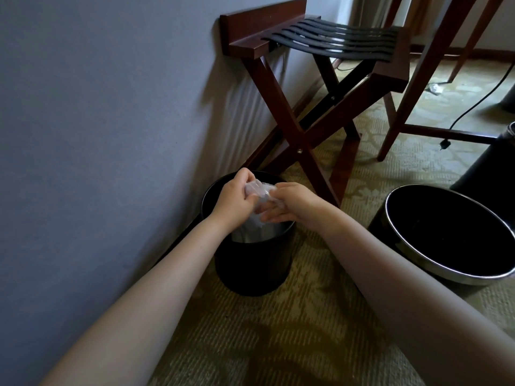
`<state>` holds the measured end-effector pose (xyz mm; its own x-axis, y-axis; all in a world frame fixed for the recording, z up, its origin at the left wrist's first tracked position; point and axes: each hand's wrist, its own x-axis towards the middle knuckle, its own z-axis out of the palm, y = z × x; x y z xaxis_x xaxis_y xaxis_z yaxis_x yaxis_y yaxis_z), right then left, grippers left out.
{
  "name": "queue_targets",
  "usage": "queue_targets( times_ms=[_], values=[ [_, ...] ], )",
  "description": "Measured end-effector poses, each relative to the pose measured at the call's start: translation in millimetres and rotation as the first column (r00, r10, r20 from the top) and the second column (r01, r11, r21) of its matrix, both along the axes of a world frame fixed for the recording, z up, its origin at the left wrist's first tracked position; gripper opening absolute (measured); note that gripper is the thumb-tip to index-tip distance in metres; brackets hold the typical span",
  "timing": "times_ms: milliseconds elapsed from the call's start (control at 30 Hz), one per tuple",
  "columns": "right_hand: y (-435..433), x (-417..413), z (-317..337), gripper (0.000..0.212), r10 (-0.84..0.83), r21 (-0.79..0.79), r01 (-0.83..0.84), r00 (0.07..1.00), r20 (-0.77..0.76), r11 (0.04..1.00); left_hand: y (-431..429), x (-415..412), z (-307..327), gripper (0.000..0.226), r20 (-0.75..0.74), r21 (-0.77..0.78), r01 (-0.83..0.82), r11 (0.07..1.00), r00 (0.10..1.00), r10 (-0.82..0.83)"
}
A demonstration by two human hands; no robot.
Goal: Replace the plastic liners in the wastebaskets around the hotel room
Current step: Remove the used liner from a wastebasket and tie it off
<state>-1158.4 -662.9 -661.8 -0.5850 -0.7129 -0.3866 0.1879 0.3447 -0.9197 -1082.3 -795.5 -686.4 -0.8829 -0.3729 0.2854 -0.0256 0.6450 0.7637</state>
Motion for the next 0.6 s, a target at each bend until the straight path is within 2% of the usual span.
queue_targets(
  times_ms=[67,233,333,433,467,500,567,600],
  values=[
    [-5,0,-6,0.027,-0.074,-0.018,0.074,0.996,-0.039,0.997,0,-1,0,0.011,0.026,0.043,-0.011,0.999,1.0,0.009],
    [-11,1,-11,0.016,-0.133,-0.065,0.127,0.987,-0.09,0.99,-2,-5,-2,0.017,0.143,0.197,-0.059,0.979,0.989,0.031],
    [-11,-1,-20,0.011,-0.154,-0.068,0.14,0.946,-0.284,0.988,-4,-7,-5,0.019,0.158,0.282,-0.091,0.955,0.986,0.048],
    [-10,-2,-26,0.016,-0.16,-0.085,0.136,0.876,-0.456,0.987,-4,-9,-5,0.02,0.144,0.404,-0.114,0.908,0.988,0.06],
    [-8,-1,-27,0.018,-0.142,-0.083,0.115,0.838,-0.526,0.99,-4,-9,-4,0.02,0.131,0.447,-0.117,0.887,0.989,0.065],
    [-6,0,-29,0.02,-0.113,-0.065,0.093,0.761,-0.639,0.994,-3,-9,-3,0.02,0.114,0.478,-0.122,0.87,0.991,0.076],
    [-3,0,-37,0.02,-0.032,0.015,0.09,0.49,-0.871,0.996,-2,-8,1,0.02,0.086,0.493,-0.127,0.861,0.992,0.097],
    [-2,0,-42,0.02,0.006,0.049,0.11,0.355,-0.935,0.993,-1,-8,2,0.02,0.074,0.487,-0.124,0.864,0.992,0.1]
  ],
)
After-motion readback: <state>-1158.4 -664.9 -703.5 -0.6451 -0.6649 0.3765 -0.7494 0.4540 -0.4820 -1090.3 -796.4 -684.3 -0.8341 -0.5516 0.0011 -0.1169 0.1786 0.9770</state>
